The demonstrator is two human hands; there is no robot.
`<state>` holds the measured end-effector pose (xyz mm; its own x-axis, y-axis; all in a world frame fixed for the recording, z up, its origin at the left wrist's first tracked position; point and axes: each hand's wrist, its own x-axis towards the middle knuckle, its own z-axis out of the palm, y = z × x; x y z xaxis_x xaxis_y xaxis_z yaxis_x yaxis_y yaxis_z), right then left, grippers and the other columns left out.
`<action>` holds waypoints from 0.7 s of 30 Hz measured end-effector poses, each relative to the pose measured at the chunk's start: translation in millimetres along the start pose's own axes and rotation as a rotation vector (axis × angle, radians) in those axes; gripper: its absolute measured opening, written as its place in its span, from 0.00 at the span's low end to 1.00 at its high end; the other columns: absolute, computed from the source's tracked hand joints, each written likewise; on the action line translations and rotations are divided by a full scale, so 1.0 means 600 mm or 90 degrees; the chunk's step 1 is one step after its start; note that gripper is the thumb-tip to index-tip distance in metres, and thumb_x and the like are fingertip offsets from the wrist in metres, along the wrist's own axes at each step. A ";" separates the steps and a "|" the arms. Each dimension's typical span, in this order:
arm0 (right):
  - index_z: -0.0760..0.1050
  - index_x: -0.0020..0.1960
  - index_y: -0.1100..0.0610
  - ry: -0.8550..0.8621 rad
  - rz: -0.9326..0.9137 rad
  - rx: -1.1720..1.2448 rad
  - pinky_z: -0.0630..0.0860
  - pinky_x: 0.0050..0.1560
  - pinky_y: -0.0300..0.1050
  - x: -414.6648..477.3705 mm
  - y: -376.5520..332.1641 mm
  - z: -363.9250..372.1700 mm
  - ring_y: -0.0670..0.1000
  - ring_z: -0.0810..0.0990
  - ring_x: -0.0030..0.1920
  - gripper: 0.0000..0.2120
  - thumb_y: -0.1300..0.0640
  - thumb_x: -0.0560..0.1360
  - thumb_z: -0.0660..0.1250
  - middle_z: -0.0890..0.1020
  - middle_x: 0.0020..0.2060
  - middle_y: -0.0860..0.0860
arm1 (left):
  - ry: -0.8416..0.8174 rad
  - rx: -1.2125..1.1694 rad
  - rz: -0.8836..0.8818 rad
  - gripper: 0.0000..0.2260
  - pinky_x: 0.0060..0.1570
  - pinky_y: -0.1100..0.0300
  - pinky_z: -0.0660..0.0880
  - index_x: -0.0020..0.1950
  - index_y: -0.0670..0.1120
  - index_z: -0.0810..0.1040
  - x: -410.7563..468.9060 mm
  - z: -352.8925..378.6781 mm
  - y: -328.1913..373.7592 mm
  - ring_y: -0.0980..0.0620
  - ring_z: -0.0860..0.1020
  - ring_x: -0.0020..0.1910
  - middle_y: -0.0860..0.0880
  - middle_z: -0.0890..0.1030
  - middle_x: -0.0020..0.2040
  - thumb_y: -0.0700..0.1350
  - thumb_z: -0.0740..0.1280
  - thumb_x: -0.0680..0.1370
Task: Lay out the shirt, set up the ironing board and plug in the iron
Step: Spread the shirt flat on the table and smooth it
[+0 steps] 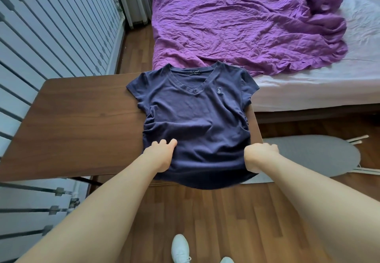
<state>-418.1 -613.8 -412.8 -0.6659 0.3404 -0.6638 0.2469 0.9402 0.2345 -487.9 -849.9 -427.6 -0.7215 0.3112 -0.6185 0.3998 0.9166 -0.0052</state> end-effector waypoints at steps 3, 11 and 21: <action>0.73 0.61 0.56 0.143 0.006 0.075 0.68 0.57 0.48 -0.003 -0.008 -0.015 0.58 0.75 0.60 0.15 0.62 0.76 0.60 0.77 0.60 0.55 | 0.056 0.005 0.005 0.20 0.53 0.49 0.71 0.67 0.45 0.62 0.001 -0.005 0.017 0.42 0.69 0.61 0.43 0.68 0.62 0.34 0.57 0.76; 0.68 0.66 0.60 0.275 -0.226 0.240 0.61 0.71 0.50 0.056 -0.048 -0.005 0.56 0.54 0.75 0.16 0.58 0.80 0.56 0.63 0.72 0.55 | 0.305 -0.012 0.109 0.21 0.67 0.56 0.63 0.67 0.42 0.65 0.040 -0.003 0.025 0.45 0.65 0.67 0.44 0.67 0.67 0.34 0.57 0.74; 0.48 0.77 0.57 0.202 -0.218 0.296 0.42 0.76 0.48 0.130 -0.085 -0.033 0.54 0.39 0.77 0.27 0.48 0.82 0.49 0.48 0.78 0.52 | 0.185 -0.076 0.042 0.19 0.72 0.50 0.53 0.73 0.43 0.57 0.119 -0.021 -0.006 0.46 0.58 0.73 0.44 0.61 0.74 0.47 0.48 0.83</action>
<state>-496.4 -635.3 -462.5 -0.9184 0.0749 -0.3884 0.2148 0.9189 -0.3308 -548.0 -827.5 -461.9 -0.8343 0.4137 -0.3643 0.3941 0.9097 0.1305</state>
